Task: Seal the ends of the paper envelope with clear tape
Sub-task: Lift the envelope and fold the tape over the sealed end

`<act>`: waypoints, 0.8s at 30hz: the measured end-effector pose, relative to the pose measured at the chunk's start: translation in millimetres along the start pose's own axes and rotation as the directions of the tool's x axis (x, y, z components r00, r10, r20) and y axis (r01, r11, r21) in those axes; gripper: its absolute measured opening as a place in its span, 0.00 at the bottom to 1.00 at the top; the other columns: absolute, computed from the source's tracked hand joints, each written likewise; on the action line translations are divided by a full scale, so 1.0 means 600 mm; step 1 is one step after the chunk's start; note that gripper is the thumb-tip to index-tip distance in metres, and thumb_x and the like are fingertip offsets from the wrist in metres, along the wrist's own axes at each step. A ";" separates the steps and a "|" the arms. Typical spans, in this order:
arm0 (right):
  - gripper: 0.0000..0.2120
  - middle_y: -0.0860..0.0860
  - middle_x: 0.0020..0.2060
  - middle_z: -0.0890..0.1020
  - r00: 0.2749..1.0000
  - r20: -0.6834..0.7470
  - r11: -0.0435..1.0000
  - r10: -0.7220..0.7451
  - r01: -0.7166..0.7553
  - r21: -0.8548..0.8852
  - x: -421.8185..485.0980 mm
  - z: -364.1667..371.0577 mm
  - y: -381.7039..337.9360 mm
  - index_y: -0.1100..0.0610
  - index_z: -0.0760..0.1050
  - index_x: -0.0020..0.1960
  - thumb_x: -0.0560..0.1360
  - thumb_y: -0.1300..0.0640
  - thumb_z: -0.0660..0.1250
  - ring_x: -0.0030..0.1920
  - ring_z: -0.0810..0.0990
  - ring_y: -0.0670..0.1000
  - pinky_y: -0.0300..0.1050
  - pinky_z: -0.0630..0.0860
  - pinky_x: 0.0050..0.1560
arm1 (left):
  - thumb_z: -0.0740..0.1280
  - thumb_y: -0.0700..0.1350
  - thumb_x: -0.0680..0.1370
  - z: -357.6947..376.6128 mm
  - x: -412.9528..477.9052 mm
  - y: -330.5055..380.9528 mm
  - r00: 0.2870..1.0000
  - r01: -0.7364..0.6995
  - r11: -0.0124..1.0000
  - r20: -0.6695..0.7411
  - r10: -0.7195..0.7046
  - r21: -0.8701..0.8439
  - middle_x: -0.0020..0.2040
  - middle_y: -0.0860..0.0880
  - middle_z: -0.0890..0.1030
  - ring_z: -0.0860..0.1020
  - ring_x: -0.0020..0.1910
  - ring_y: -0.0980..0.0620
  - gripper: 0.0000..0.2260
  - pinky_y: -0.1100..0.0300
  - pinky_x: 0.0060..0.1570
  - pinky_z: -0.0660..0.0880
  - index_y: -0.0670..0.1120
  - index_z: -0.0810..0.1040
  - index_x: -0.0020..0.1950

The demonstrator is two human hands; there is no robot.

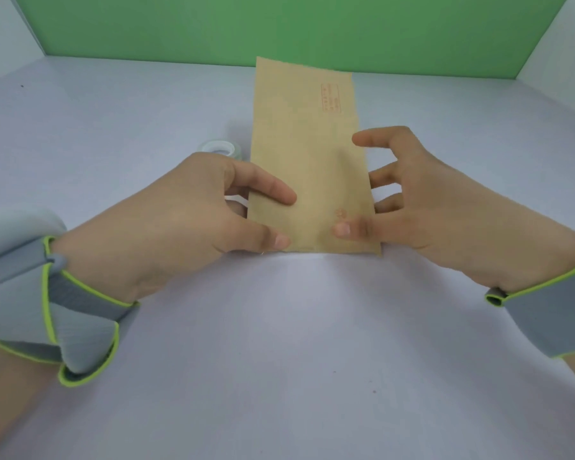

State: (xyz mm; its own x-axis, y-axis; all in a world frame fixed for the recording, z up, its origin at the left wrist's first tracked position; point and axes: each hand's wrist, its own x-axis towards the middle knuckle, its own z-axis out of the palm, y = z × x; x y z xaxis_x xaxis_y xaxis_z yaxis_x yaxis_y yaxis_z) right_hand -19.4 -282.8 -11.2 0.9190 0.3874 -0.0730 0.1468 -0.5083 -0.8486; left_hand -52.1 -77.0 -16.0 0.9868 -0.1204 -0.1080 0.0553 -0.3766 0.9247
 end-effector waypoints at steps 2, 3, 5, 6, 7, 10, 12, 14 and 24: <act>0.46 0.47 0.47 0.78 0.999 0.046 0.997 -0.007 0.011 -0.070 -0.002 -0.001 -0.002 0.40 0.54 0.69 0.61 0.58 0.77 0.37 0.84 0.50 0.48 0.82 0.42 | 0.75 0.34 0.63 0.001 -0.002 0.000 1.000 -0.007 0.999 0.007 0.007 0.038 0.40 0.49 0.86 0.84 0.37 0.55 0.18 0.67 0.41 0.79 0.50 0.81 0.48; 0.47 0.47 0.46 0.79 0.999 0.053 0.995 -0.011 0.017 -0.101 -0.002 0.000 -0.002 0.38 0.53 0.69 0.60 0.57 0.77 0.37 0.84 0.49 0.50 0.82 0.44 | 0.76 0.34 0.63 0.002 -0.002 0.000 1.000 -0.015 0.998 0.001 0.015 0.066 0.40 0.50 0.86 0.84 0.36 0.55 0.18 0.67 0.40 0.78 0.51 0.81 0.47; 0.48 0.49 0.46 0.82 0.998 0.057 0.988 -0.026 0.034 -0.148 -0.002 0.002 0.001 0.35 0.52 0.68 0.59 0.55 0.77 0.38 0.84 0.50 0.54 0.81 0.47 | 0.76 0.33 0.63 0.006 -0.002 -0.001 0.999 -0.031 0.994 -0.021 0.034 0.108 0.41 0.51 0.85 0.83 0.35 0.56 0.18 0.68 0.38 0.78 0.51 0.80 0.47; 0.48 0.49 0.45 0.83 0.997 0.063 0.986 -0.035 0.044 -0.163 -0.001 0.002 0.003 0.35 0.52 0.69 0.60 0.55 0.77 0.39 0.84 0.49 0.53 0.81 0.47 | 0.76 0.33 0.63 0.006 -0.002 0.000 0.999 -0.035 0.993 -0.033 0.039 0.113 0.42 0.51 0.85 0.83 0.35 0.56 0.18 0.68 0.38 0.78 0.51 0.80 0.47; 0.48 0.49 0.43 0.84 0.997 0.071 0.985 -0.040 0.051 -0.163 0.000 0.002 0.004 0.36 0.52 0.70 0.61 0.57 0.77 0.40 0.83 0.48 0.48 0.81 0.47 | 0.76 0.33 0.63 0.006 -0.002 -0.001 0.998 -0.034 0.993 -0.040 0.039 0.109 0.42 0.51 0.84 0.83 0.35 0.55 0.18 0.67 0.39 0.79 0.51 0.80 0.47; 0.47 0.43 0.37 0.85 0.992 0.114 0.996 -0.050 0.058 -0.067 0.001 0.002 0.005 0.40 0.52 0.73 0.65 0.63 0.75 0.38 0.83 0.43 0.33 0.78 0.41 | 0.75 0.32 0.64 0.007 -0.003 0.001 0.999 -0.030 0.997 -0.036 0.032 0.078 0.45 0.51 0.84 0.84 0.39 0.52 0.17 0.61 0.45 0.79 0.50 0.80 0.47; 0.45 0.40 0.38 0.85 0.989 0.136 0.998 -0.066 0.068 -0.013 0.000 0.003 0.003 0.41 0.53 0.73 0.67 0.66 0.73 0.39 0.84 0.42 0.32 0.78 0.41 | 0.75 0.32 0.64 0.007 -0.004 0.003 0.999 -0.035 0.998 -0.026 0.036 0.056 0.48 0.49 0.83 0.84 0.40 0.51 0.17 0.59 0.47 0.79 0.49 0.80 0.47; 0.44 0.46 0.41 0.86 0.989 0.122 0.996 -0.088 0.088 0.005 -0.001 -0.001 -0.002 0.41 0.54 0.73 0.67 0.66 0.72 0.42 0.84 0.47 0.38 0.79 0.49 | 0.76 0.32 0.63 0.002 -0.003 0.005 0.999 -0.047 0.999 -0.021 0.048 0.022 0.49 0.48 0.84 0.84 0.41 0.52 0.18 0.59 0.48 0.79 0.49 0.80 0.47; 0.30 0.54 0.44 0.82 0.989 0.108 0.974 -0.103 0.079 0.211 -0.008 -0.002 -0.012 0.42 0.66 0.67 0.71 0.63 0.68 0.41 0.81 0.46 0.36 0.77 0.42 | 0.73 0.35 0.59 -0.011 0.003 0.007 0.999 -0.038 0.958 0.007 0.042 -0.284 0.46 0.50 0.85 0.84 0.43 0.53 0.20 0.64 0.39 0.79 0.46 0.80 0.49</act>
State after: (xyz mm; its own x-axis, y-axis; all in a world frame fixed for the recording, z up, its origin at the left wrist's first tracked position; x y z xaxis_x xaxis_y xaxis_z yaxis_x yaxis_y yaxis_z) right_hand -24.2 -281.9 -4.0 0.8542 0.5183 -0.0409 0.1382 -0.3023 -0.9432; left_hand -49.3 -72.9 -10.1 0.9871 -0.1427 -0.0721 0.0588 -0.0953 0.9937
